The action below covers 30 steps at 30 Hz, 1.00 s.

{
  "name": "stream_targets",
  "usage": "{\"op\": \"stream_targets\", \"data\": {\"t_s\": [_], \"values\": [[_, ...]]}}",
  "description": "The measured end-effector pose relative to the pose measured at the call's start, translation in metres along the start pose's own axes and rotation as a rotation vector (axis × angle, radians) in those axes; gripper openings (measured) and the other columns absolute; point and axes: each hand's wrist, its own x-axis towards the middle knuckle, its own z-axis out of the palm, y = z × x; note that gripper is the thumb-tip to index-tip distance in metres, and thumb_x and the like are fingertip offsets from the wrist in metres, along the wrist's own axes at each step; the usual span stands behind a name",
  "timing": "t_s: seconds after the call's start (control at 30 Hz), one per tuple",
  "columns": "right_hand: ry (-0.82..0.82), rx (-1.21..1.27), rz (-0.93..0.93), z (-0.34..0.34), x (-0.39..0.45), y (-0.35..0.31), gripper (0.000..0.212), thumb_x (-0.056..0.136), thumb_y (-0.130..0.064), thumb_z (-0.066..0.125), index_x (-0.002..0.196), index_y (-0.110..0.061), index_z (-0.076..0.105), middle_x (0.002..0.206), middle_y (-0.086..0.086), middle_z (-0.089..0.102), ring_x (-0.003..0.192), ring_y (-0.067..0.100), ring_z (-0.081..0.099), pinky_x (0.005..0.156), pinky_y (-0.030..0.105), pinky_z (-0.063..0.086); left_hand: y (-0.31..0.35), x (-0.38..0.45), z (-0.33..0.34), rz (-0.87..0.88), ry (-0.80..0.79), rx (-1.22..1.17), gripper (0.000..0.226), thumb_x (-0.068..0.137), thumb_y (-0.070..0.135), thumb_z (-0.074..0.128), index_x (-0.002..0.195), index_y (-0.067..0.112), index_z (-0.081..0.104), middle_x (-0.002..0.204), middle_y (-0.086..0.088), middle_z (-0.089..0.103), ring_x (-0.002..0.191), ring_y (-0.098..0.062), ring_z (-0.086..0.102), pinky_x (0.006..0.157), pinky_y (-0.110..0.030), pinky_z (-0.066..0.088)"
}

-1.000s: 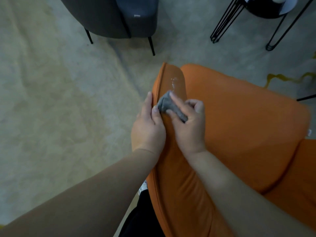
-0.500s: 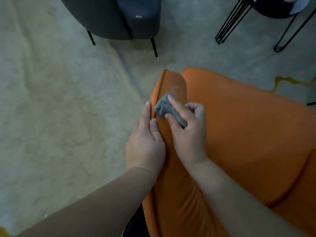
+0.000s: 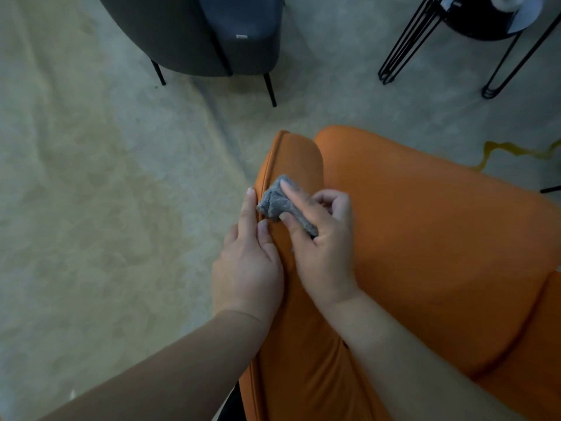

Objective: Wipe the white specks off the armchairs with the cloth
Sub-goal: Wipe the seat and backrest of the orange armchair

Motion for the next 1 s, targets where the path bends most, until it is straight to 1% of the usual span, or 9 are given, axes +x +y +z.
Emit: {"op": "stream_targets", "data": {"t_s": [0.17, 0.27, 0.43, 0.57, 0.67, 0.77, 0.9, 0.93, 1.0], "values": [[0.006, -0.013, 0.102, 0.016, 0.065, 0.016, 0.038, 0.085, -0.032, 0.063, 0.123, -0.033, 0.064, 0.099, -0.002, 0.039, 0.094, 0.022, 0.052, 0.083, 0.038, 0.053, 0.004, -0.002, -0.002, -0.01, -0.003, 0.027, 0.058, 0.091, 0.044, 0.022, 0.149, 0.038, 0.026, 0.136, -0.008, 0.053, 0.113, -0.033, 0.055, 0.09, -0.04, 0.045], [-0.017, 0.157, 0.383, 0.019, 0.091, 0.019, 0.036, 0.091, -0.025, 0.063, 0.126, -0.035, 0.061, 0.1, -0.007, 0.037, 0.095, 0.015, 0.053, 0.058, 0.015, 0.053, 0.005, -0.003, -0.002, -0.037, -0.024, 0.062, 0.05, 0.099, 0.041, 0.02, 0.149, 0.042, 0.021, 0.137, -0.006, 0.052, 0.111, -0.03, 0.056, 0.087, -0.038, 0.046], [0.004, 0.053, 0.147, 0.013, 0.031, 0.007, 0.043, 0.083, -0.041, 0.058, 0.126, -0.045, 0.057, 0.1, -0.008, 0.036, 0.095, 0.021, 0.051, 0.079, 0.045, 0.055, 0.006, -0.003, -0.004, -0.031, -0.019, 0.059, 0.058, 0.091, 0.045, 0.02, 0.149, 0.04, 0.024, 0.137, -0.006, 0.053, 0.111, -0.032, 0.056, 0.084, -0.038, 0.045], [-0.012, 0.057, 0.058, 0.012, 0.038, 0.014, 0.04, 0.084, -0.032, 0.062, 0.124, -0.031, 0.063, 0.099, 0.0, 0.039, 0.094, 0.022, 0.051, 0.083, 0.042, 0.054, 0.006, -0.002, -0.004, -0.048, -0.016, 0.053, 0.052, 0.097, 0.043, 0.023, 0.148, 0.04, 0.025, 0.138, -0.005, 0.052, 0.113, -0.031, 0.055, 0.086, -0.039, 0.045], [-0.031, 0.149, 0.336, 0.019, 0.085, 0.026, 0.037, 0.09, -0.025, 0.064, 0.125, -0.035, 0.062, 0.104, 0.0, 0.04, 0.096, 0.023, 0.056, 0.06, 0.021, 0.057, 0.006, -0.002, -0.004, -0.067, -0.024, 0.056, 0.049, 0.1, 0.037, 0.028, 0.149, 0.041, 0.023, 0.138, -0.005, 0.052, 0.114, -0.03, 0.055, 0.088, -0.037, 0.043], [0.001, 0.169, 0.522, 0.023, 0.104, 0.031, 0.037, 0.094, -0.025, 0.061, 0.129, -0.032, 0.06, 0.113, 0.004, 0.043, 0.094, 0.017, 0.059, 0.057, 0.014, 0.053, 0.006, -0.003, -0.004, -0.079, -0.042, 0.048, 0.049, 0.1, 0.037, 0.027, 0.149, 0.04, 0.022, 0.14, -0.004, 0.051, 0.114, -0.029, 0.055, 0.088, -0.036, 0.043], [-0.004, 0.097, 0.306, 0.015, 0.058, 0.016, 0.04, 0.088, -0.038, 0.06, 0.127, -0.047, 0.055, 0.102, -0.013, 0.035, 0.098, 0.019, 0.053, 0.078, 0.038, 0.057, 0.003, -0.002, -0.003, -0.068, 0.001, 0.028, 0.05, 0.1, 0.038, 0.026, 0.149, 0.026, 0.03, 0.141, -0.008, 0.05, 0.119, -0.032, 0.053, 0.093, -0.038, 0.042], [-0.023, 0.082, 0.226, 0.011, 0.043, 0.009, 0.041, 0.087, -0.037, 0.061, 0.126, -0.048, 0.056, 0.102, -0.014, 0.035, 0.098, 0.02, 0.052, 0.08, 0.036, 0.056, 0.003, -0.001, -0.002, -0.069, 0.005, 0.029, 0.051, 0.1, 0.038, 0.025, 0.148, 0.023, 0.032, 0.141, -0.009, 0.05, 0.118, -0.034, 0.054, 0.092, -0.04, 0.043], [-0.067, 0.061, 0.134, 0.002, 0.026, -0.002, 0.043, 0.086, -0.023, 0.067, 0.126, -0.036, 0.06, 0.103, -0.003, 0.039, 0.097, 0.02, 0.05, 0.08, 0.007, 0.046, 0.002, 0.0, -0.001, -0.087, 0.001, 0.02, 0.051, 0.099, 0.038, 0.027, 0.146, 0.02, 0.035, 0.139, -0.011, 0.052, 0.117, -0.035, 0.054, 0.092, -0.041, 0.042]]}}
